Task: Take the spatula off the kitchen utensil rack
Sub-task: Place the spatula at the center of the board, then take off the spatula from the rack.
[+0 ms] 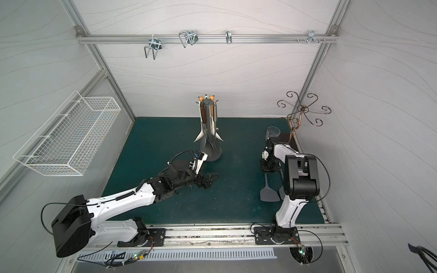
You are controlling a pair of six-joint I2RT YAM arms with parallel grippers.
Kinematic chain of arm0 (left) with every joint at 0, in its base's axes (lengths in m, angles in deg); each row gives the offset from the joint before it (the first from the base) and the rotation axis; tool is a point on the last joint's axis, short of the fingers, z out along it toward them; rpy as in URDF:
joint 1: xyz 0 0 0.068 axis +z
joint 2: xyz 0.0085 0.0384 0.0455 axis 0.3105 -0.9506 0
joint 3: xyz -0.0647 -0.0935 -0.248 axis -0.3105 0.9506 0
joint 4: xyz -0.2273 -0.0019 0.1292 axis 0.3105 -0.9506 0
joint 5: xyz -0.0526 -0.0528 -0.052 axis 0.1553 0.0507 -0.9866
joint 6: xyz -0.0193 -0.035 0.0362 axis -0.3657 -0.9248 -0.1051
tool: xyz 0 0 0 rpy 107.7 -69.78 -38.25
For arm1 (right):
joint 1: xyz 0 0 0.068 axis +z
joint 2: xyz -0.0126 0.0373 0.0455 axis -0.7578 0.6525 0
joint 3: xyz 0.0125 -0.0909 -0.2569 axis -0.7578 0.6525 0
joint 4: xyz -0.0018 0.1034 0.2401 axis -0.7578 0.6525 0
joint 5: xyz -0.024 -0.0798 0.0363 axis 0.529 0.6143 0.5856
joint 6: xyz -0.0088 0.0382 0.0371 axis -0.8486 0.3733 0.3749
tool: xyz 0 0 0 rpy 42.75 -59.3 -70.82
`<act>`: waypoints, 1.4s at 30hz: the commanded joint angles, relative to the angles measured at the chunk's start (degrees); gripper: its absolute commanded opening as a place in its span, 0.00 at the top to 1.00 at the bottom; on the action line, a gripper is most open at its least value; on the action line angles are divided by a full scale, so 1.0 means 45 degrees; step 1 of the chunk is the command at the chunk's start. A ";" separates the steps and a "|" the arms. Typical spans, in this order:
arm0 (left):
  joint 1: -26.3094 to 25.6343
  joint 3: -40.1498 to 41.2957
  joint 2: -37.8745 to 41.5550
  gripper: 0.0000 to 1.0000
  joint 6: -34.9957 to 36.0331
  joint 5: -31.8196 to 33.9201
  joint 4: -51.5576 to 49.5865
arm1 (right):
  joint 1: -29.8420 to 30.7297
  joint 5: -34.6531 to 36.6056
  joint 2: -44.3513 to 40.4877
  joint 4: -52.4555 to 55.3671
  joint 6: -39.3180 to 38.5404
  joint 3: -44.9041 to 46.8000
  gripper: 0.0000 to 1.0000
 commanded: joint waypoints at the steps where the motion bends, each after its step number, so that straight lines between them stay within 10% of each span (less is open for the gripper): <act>1: -0.0026 -0.0224 0.0178 0.00 0.0325 0.0206 0.0038 | 0.0086 0.0554 0.0751 -0.0471 -0.0104 0.0060 0.85; 29: -0.0365 -0.0405 0.0835 0.00 0.1069 0.1626 -0.0839 | 0.0629 -0.0011 -0.4346 -0.1293 0.0709 0.1100 0.31; 42: -0.1380 0.0488 0.3239 0.00 0.1524 0.3305 -0.0659 | 0.2675 -0.2221 -0.9575 -0.2068 0.1095 0.2022 0.29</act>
